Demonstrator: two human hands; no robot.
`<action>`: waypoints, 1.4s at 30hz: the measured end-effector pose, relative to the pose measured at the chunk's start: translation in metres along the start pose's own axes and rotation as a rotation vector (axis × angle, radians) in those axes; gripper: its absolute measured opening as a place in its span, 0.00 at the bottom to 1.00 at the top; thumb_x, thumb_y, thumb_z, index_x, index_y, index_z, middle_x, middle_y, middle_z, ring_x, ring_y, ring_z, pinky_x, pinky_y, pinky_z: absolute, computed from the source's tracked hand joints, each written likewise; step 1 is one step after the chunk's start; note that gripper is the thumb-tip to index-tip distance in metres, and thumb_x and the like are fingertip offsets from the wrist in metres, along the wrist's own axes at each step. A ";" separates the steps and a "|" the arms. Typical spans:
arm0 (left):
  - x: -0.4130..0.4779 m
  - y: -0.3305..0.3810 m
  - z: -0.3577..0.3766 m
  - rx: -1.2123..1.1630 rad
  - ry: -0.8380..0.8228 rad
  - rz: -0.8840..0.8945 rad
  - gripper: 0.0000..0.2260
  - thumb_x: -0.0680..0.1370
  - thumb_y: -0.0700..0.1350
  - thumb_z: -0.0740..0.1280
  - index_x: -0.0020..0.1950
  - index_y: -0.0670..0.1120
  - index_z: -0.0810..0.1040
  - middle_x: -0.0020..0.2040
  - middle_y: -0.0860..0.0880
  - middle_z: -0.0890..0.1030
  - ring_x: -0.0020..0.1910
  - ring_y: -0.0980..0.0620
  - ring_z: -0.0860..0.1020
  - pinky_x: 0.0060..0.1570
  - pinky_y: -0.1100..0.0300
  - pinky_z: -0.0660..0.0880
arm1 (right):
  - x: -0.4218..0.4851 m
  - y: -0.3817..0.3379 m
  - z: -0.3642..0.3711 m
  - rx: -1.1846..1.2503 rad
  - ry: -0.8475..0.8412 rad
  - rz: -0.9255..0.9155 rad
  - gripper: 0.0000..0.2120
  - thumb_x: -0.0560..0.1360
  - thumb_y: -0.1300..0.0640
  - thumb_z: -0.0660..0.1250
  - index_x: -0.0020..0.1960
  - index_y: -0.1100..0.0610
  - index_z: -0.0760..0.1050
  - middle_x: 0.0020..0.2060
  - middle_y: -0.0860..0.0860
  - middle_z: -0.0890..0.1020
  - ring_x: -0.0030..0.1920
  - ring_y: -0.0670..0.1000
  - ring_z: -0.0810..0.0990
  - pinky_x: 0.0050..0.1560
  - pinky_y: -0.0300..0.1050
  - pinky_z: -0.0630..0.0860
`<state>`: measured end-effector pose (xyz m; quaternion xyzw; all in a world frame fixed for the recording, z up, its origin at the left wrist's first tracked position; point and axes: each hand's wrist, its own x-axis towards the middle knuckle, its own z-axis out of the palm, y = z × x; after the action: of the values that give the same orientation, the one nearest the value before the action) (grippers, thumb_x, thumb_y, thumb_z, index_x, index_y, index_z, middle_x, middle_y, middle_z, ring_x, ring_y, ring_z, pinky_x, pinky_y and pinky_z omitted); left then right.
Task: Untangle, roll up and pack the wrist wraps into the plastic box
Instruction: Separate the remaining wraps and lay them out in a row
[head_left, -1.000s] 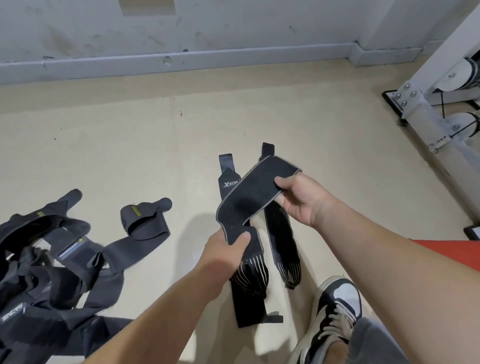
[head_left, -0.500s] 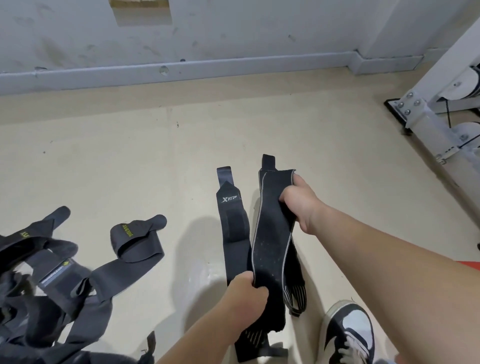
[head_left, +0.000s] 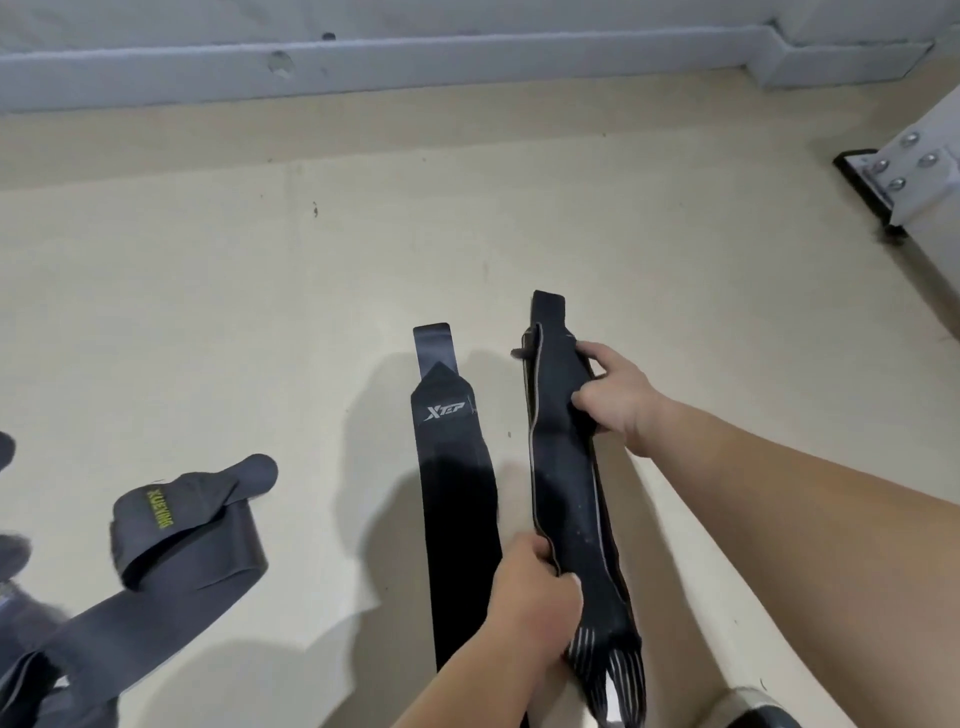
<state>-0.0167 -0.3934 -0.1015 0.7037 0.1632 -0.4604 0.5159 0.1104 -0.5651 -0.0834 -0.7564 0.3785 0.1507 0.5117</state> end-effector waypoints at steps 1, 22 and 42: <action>0.003 -0.004 0.000 0.015 0.004 -0.013 0.12 0.79 0.38 0.68 0.58 0.53 0.74 0.50 0.48 0.85 0.50 0.51 0.85 0.55 0.55 0.84 | 0.002 0.010 0.004 0.002 0.004 0.016 0.30 0.78 0.70 0.62 0.76 0.48 0.72 0.57 0.50 0.81 0.52 0.52 0.82 0.50 0.44 0.78; -0.012 -0.037 0.012 0.556 -0.027 0.027 0.14 0.82 0.48 0.68 0.64 0.49 0.67 0.59 0.50 0.78 0.55 0.50 0.81 0.57 0.56 0.80 | 0.007 0.043 0.002 -0.037 0.106 0.212 0.08 0.72 0.67 0.67 0.46 0.58 0.72 0.40 0.56 0.77 0.36 0.57 0.75 0.34 0.44 0.73; 0.028 0.007 0.004 0.889 -0.131 0.191 0.16 0.84 0.49 0.65 0.70 0.48 0.69 0.67 0.49 0.66 0.59 0.41 0.79 0.60 0.47 0.78 | 0.051 -0.036 0.008 0.264 0.100 0.047 0.10 0.73 0.66 0.68 0.51 0.54 0.76 0.51 0.53 0.82 0.49 0.56 0.81 0.47 0.45 0.79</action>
<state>0.0003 -0.4067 -0.1204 0.8380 -0.1487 -0.4796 0.2134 0.1723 -0.5722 -0.0941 -0.6800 0.4376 0.0737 0.5836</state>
